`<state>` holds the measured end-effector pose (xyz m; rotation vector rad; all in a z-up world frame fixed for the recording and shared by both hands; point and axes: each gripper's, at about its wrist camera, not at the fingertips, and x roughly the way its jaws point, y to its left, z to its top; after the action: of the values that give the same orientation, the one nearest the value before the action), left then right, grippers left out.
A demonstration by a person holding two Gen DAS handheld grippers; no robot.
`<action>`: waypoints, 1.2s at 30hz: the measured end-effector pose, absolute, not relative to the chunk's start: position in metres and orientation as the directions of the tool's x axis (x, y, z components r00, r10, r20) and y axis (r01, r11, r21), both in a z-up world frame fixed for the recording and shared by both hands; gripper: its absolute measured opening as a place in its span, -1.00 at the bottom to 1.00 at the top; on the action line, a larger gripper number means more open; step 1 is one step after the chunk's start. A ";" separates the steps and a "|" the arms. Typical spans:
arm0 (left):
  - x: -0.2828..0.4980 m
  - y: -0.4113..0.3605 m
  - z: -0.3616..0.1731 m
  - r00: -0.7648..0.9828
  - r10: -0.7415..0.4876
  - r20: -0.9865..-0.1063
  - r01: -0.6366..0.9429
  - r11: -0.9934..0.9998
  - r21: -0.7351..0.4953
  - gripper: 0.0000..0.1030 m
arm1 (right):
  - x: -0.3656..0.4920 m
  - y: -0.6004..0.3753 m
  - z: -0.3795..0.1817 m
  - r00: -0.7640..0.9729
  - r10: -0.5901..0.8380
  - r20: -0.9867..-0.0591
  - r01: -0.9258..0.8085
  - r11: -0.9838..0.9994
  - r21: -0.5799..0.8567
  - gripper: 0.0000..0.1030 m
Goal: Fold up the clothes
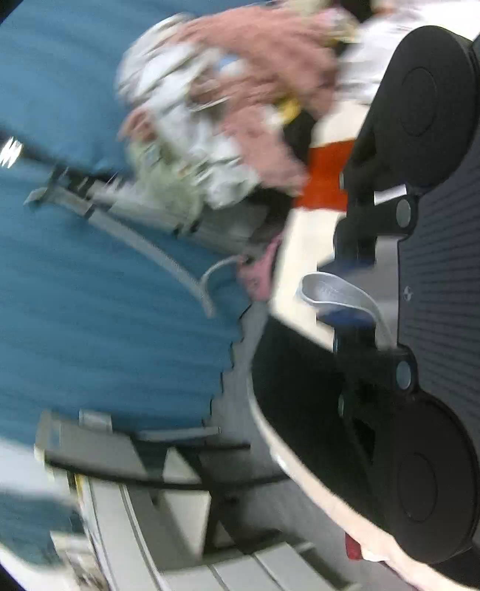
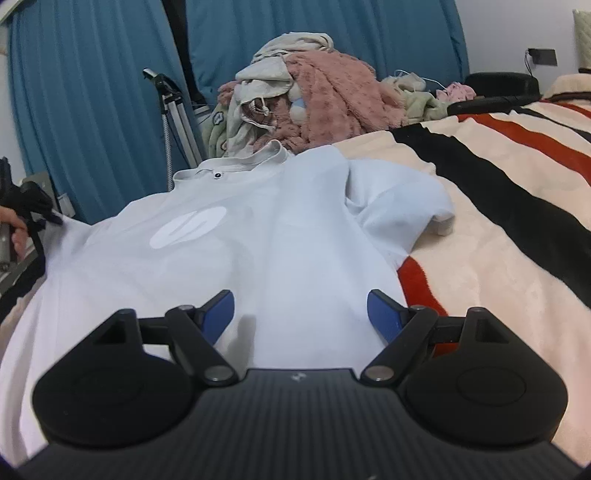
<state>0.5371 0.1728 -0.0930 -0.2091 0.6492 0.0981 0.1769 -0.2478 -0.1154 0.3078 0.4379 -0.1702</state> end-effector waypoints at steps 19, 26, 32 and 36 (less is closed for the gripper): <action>0.187 0.141 -0.144 0.462 -0.348 -0.816 -0.171 0.868 -0.467 -0.01 | 0.136 -0.247 -0.089 0.896 -0.074 -0.438 0.205 0.944 0.260 0.59; 0.139 0.111 -0.151 0.417 -0.388 -0.822 -0.125 0.871 -0.475 -0.06 | 0.105 -0.244 -0.090 0.842 -0.063 -0.535 0.238 0.935 0.264 0.58; 0.106 0.116 -0.162 0.430 -0.416 -0.802 -0.194 0.824 -0.532 -0.27 | 0.086 -0.231 -0.082 0.837 -0.076 -0.541 0.216 0.956 0.200 0.58; 0.086 0.124 -0.162 0.468 -0.438 -0.768 -0.227 0.780 -0.583 -0.37 | 0.073 -0.225 -0.076 0.839 -0.023 -0.543 0.177 0.956 0.233 0.58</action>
<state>0.0856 0.1245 -0.1622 -0.6992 1.0999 -0.1429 0.0728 -0.2246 -0.0761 0.2809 0.5667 -0.1073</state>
